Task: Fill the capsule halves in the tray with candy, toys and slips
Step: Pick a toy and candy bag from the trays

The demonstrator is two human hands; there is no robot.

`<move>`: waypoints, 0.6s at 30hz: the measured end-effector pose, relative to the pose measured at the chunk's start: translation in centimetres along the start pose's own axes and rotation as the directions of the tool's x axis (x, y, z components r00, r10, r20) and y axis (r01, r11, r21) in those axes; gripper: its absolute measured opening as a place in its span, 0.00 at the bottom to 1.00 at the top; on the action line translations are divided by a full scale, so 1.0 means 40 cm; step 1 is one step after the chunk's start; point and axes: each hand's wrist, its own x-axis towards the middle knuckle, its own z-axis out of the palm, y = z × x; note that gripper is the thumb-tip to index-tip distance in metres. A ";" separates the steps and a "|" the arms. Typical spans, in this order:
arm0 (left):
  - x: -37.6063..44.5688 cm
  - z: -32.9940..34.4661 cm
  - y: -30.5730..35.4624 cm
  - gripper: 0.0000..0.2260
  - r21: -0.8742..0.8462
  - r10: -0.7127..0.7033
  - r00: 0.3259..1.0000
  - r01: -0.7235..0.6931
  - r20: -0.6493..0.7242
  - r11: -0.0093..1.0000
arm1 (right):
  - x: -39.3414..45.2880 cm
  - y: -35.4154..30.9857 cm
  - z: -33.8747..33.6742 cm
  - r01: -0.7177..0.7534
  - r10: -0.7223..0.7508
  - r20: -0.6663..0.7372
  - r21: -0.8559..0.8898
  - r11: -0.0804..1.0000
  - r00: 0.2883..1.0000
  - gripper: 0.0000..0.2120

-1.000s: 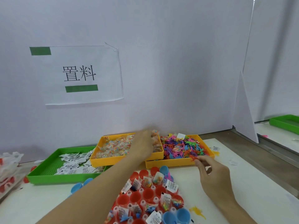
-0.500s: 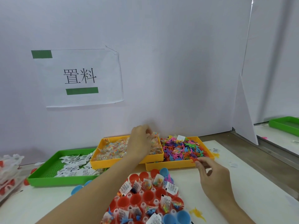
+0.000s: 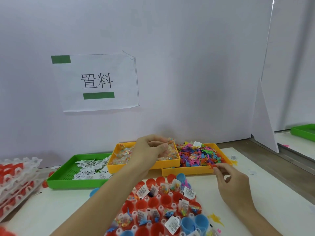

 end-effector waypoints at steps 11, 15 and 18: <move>-0.193 -0.165 0.064 0.08 0.075 0.115 0.993 -0.115 -0.002 0.991 | 0.011 -0.158 -0.034 -0.059 0.047 0.046 0.329 0.943 0.998 0.08; -0.204 -0.179 0.092 0.05 0.166 0.165 0.985 -0.156 -0.042 0.974 | 0.052 -0.314 -0.059 -0.046 -0.072 0.252 0.433 0.900 0.965 0.05; -0.210 -0.184 0.108 0.05 0.140 0.183 0.981 -0.173 -0.059 0.975 | 0.082 -0.439 -0.090 0.025 -0.228 0.376 0.474 0.880 0.898 0.05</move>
